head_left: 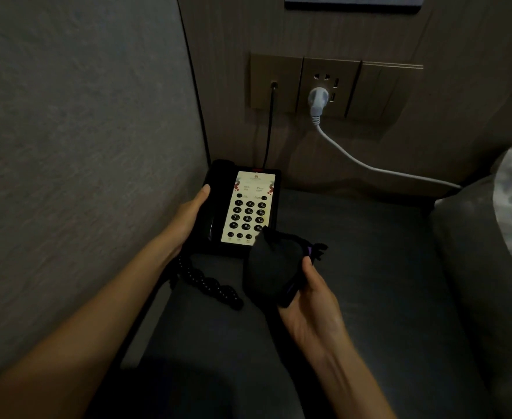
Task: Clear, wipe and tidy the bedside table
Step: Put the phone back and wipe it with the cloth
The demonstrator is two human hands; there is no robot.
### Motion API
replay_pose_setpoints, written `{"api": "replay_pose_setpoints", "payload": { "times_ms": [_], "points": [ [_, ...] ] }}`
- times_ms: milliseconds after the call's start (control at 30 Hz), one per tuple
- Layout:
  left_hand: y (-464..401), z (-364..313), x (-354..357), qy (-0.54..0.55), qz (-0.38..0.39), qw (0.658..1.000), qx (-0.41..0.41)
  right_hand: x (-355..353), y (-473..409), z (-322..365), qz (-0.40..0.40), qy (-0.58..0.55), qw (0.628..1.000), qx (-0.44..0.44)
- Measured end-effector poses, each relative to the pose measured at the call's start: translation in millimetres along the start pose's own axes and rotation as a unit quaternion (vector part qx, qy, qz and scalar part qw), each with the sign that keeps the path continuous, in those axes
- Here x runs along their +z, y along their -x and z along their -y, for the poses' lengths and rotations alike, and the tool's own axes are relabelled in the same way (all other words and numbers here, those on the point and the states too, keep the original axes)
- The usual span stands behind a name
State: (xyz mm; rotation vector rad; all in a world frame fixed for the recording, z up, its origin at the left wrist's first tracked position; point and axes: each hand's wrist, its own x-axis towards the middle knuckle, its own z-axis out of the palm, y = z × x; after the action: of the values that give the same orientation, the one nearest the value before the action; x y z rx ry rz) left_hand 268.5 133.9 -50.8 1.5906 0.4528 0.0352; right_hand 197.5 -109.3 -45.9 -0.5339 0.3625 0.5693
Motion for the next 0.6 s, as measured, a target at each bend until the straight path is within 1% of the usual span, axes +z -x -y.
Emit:
{"api": "replay_pose_setpoints", "payload": {
  "times_ms": [67,133,200,267,300,367,433,467,533,567,600],
  "points": [
    [15.4,6.7,-5.8,-0.030,-0.005,0.999,0.013,-2.3,0.1,2.8,0.001,-0.008,1.000,0.002],
    [33.4,15.9,-15.3,-0.086,-0.006,0.996,0.016,-4.2,0.8,4.3,0.002,-0.010,1.000,0.004],
    [47.4,27.7,-28.9,-0.150,-0.001,0.988,-0.027,-5.1,1.8,5.6,0.001,-0.014,1.000,0.003],
    [57.2,39.8,-39.4,-0.220,-0.004,0.973,-0.068,-6.0,2.9,6.6,0.001,-0.017,1.000,0.003],
    [58.9,45.1,-42.6,-0.232,-0.011,0.970,-0.073,-6.3,3.8,6.6,0.000,-0.018,1.000,0.004],
    [60.7,48.4,-45.0,-0.236,-0.027,0.970,-0.052,-7.2,5.6,6.5,-0.002,-0.020,1.000,0.012],
    [62.7,45.7,-44.5,-0.279,-0.041,0.959,-0.019,-8.1,8.0,7.1,-0.004,-0.025,0.999,0.021],
    [66.4,41.0,-42.5,-0.330,-0.050,0.943,-0.005,-8.4,9.3,7.7,-0.005,-0.026,0.999,0.024],
    [77.2,35.6,-36.6,-0.460,-0.067,0.884,0.047,-9.0,12.7,9.0,-0.003,-0.022,0.999,0.029],
    [86.9,32.5,-29.9,-0.486,-0.085,0.867,0.067,-9.1,14.7,10.0,0.000,-0.018,0.999,0.030],
    [99.0,28.5,-19.8,-0.486,-0.111,0.862,0.093,-9.0,16.3,10.9,0.004,-0.015,0.999,0.031]
  ]
}}
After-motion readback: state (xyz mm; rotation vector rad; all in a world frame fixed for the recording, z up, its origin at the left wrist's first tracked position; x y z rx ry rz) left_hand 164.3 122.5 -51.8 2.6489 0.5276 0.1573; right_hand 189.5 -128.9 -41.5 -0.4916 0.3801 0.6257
